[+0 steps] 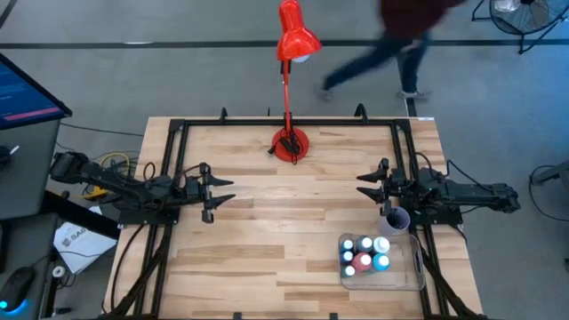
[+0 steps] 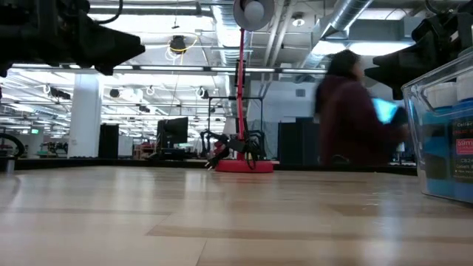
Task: Pick & Place Paint Supplies
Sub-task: Return to Home Position
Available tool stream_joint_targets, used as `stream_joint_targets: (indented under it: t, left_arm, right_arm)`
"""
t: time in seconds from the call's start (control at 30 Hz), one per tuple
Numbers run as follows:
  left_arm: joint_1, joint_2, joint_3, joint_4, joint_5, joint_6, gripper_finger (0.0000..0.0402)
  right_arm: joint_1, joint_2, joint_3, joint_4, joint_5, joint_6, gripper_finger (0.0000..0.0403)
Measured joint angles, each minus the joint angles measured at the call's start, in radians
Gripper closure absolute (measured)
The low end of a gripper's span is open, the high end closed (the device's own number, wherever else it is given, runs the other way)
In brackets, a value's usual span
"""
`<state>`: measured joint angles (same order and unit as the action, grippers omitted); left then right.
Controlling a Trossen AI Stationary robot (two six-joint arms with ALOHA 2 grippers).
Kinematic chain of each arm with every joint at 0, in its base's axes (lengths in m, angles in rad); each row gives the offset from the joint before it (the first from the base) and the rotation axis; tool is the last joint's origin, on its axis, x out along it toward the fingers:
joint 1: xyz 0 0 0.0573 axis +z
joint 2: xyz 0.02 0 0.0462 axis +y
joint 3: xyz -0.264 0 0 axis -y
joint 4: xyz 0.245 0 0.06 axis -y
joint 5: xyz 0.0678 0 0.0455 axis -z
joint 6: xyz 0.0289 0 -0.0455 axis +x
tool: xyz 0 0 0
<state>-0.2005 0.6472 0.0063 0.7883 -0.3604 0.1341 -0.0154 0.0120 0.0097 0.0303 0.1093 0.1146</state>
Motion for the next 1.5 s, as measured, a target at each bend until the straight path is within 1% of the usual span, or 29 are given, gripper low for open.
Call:
stream_joint_targets:
  t: [0.17,0.3,0.37,0.53,0.73,0.87,0.97,1.13,1.37,1.5]
  left_arm:
    - [0.000,0.000,0.000,-0.053,-0.051,-0.030,0.0238]
    - [-0.002,-0.004,0.000,-0.054,-0.028,-0.037,0.0238]
    - [-0.002,-0.025,0.000,-0.060,-0.013,-0.039,0.0238]
    - [-0.002,-0.141,0.000,-0.149,0.046,-0.061,0.0238]
    - [-0.002,-0.308,0.000,-0.341,0.047,-0.090,0.0238]
    - [-0.002,-0.375,0.000,-0.391,0.047,-0.071,0.0238]
    - [-0.001,-0.398,0.000,-0.404,0.047,-0.041,0.0238]
    - [-0.001,-0.414,0.000,-0.443,0.047,-0.036,0.0238]
    - [-0.001,-0.413,0.000,-0.531,0.049,-0.084,0.0238]
    - [-0.001,-0.412,0.000,-0.539,0.074,-0.086,0.0238]
  right_arm:
    - [0.000,0.000,0.000,0.000,0.000,0.000,0.0233]
    - [0.000,0.000,0.000,0.000,0.000,0.000,0.0232]
    - [0.000,0.000,0.000,0.000,0.000,0.000,0.0232]
    - [0.000,0.000,0.000,0.000,0.000,0.000,0.0234]
    - [0.000,0.000,0.000,0.000,0.000,0.000,0.0232]
    - [0.000,0.000,0.000,0.000,0.000,0.000,0.0233]
    - [0.000,0.000,0.000,0.000,0.000,0.000,0.0234]
    - [0.000,0.000,0.000,0.000,0.000,0.000,0.0232]
    - [0.000,0.000,0.000,0.000,0.000,0.000,0.0234]
    - [0.000,0.000,0.000,0.000,-0.001,0.000,0.0234]
